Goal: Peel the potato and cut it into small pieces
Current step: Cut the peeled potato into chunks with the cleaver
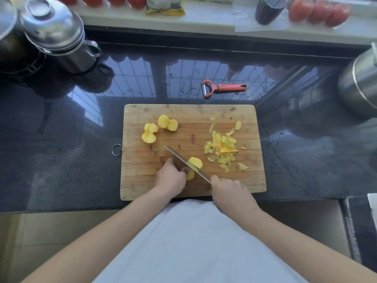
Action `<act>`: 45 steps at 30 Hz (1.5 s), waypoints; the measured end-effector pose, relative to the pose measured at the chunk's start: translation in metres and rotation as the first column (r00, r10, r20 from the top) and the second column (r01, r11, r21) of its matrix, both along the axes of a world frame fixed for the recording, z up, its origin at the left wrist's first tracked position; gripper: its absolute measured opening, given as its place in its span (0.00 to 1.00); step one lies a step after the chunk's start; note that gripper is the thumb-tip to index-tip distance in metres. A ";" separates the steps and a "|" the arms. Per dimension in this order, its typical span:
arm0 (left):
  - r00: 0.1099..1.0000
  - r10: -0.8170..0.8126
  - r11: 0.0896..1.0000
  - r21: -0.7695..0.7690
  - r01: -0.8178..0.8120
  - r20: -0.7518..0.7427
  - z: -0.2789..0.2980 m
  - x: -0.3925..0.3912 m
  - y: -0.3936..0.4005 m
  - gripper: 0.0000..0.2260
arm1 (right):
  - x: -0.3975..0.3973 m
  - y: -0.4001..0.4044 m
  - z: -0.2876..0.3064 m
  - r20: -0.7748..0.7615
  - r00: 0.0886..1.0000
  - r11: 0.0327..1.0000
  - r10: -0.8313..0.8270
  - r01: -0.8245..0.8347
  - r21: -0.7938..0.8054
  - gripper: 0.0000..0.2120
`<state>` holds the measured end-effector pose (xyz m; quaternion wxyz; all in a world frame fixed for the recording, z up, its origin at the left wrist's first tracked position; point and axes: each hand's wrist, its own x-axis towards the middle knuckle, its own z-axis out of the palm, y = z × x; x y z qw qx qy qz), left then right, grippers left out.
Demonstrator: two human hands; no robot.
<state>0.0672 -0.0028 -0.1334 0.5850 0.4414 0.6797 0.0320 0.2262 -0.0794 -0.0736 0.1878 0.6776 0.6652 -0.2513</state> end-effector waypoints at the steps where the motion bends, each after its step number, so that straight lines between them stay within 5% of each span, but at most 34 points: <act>1: 1.000 -0.001 1.000 -0.001 0.001 -0.009 -0.001 0.000 0.000 0.09 | 0.003 -0.002 -0.002 -0.015 1.000 1.000 -0.017 0.017 -0.001 0.05; 9: 1.000 0.002 1.000 -0.011 -0.002 -0.020 -0.008 -0.001 0.001 0.11 | 0.015 -0.007 -0.009 -0.019 0.993 0.994 -0.112 0.112 -0.004 0.06; 21: 1.000 0.010 0.999 -0.045 -0.010 0.006 0.007 -0.004 0.002 0.13 | 0.017 0.009 -0.009 -0.221 0.960 0.973 -0.173 0.202 0.116 0.12; 25: 0.981 -0.140 0.973 0.164 0.162 -0.138 0.014 -0.011 0.009 0.09 | 0.030 -0.001 0.008 -0.356 0.889 0.936 -0.288 0.340 0.093 0.13; 29: 0.855 -0.432 0.758 0.397 0.517 -0.288 0.026 -0.002 0.030 0.15 | 0.044 0.001 0.021 -0.445 0.752 0.831 -0.486 0.555 0.032 0.15; 32: 0.644 -0.678 0.547 0.342 0.764 -0.354 0.025 0.017 0.042 0.20 | 0.051 0.003 0.027 -0.462 0.670 0.743 -0.581 0.668 0.035 0.14; 34: 0.553 -0.700 0.485 0.267 0.833 -0.452 0.021 0.034 0.044 0.19 | 0.055 0.004 0.029 -0.466 0.639 0.705 -0.612 0.708 0.045 0.15; 40: 0.615 -0.543 0.489 0.380 0.785 -0.572 0.015 0.041 0.048 0.07 | 0.052 0.005 0.030 -0.473 0.628 0.685 -0.618 0.725 0.067 0.15; 45: 0.602 -0.420 0.119 0.616 0.778 -0.679 0.017 -0.024 0.060 0.05 | 0.046 0.006 0.026 -0.454 0.635 0.700 -0.625 0.713 0.034 0.15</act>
